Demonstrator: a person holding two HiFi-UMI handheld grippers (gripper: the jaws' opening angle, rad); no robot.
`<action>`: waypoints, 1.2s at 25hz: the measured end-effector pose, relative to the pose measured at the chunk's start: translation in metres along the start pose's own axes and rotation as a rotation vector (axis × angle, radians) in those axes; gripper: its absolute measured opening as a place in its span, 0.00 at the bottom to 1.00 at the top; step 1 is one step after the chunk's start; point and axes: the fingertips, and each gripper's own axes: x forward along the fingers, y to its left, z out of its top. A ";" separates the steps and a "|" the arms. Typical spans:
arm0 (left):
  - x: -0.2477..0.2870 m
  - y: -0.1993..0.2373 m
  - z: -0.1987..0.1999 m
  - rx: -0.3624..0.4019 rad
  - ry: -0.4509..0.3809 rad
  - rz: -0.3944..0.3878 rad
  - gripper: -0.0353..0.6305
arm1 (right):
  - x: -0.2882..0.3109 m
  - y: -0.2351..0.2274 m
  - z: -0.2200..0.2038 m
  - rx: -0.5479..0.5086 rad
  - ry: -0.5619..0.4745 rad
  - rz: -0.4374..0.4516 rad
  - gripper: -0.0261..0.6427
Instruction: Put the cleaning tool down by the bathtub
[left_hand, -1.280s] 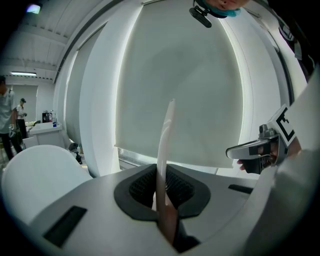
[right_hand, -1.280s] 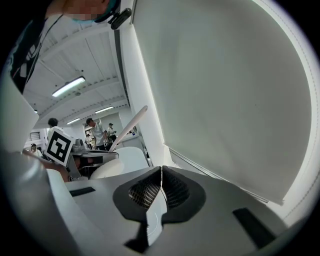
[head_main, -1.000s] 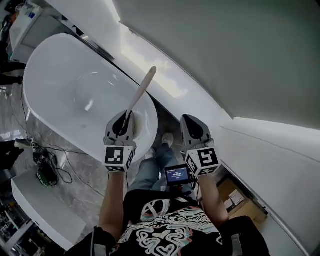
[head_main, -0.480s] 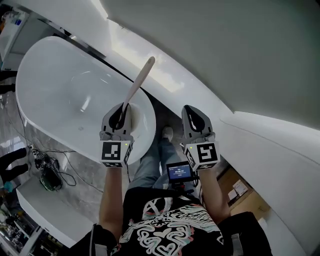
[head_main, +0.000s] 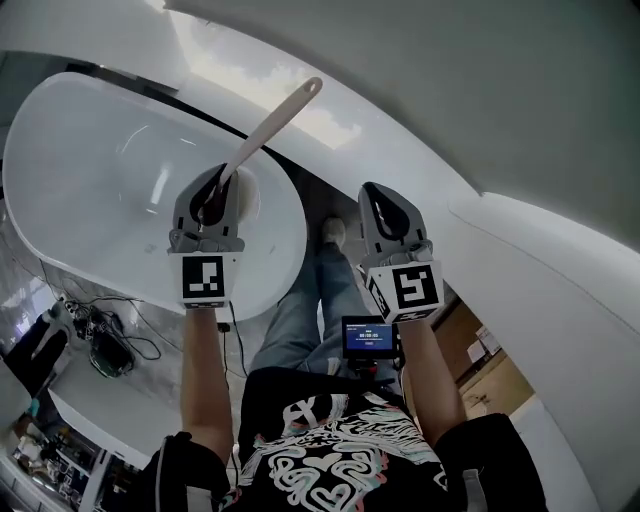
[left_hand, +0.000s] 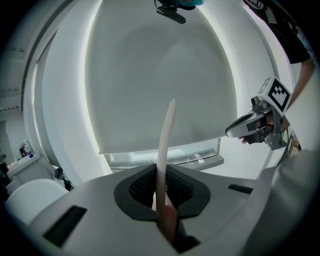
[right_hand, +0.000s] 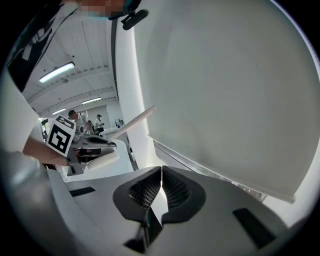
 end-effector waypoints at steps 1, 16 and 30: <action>0.006 -0.001 -0.004 0.009 0.002 -0.008 0.11 | 0.002 -0.001 -0.006 0.004 0.007 0.000 0.08; 0.078 -0.027 -0.076 0.265 0.028 -0.059 0.11 | 0.040 -0.022 -0.100 0.045 0.058 0.024 0.08; 0.149 -0.043 -0.115 0.479 -0.010 -0.157 0.11 | 0.077 -0.066 -0.174 0.002 0.143 -0.103 0.08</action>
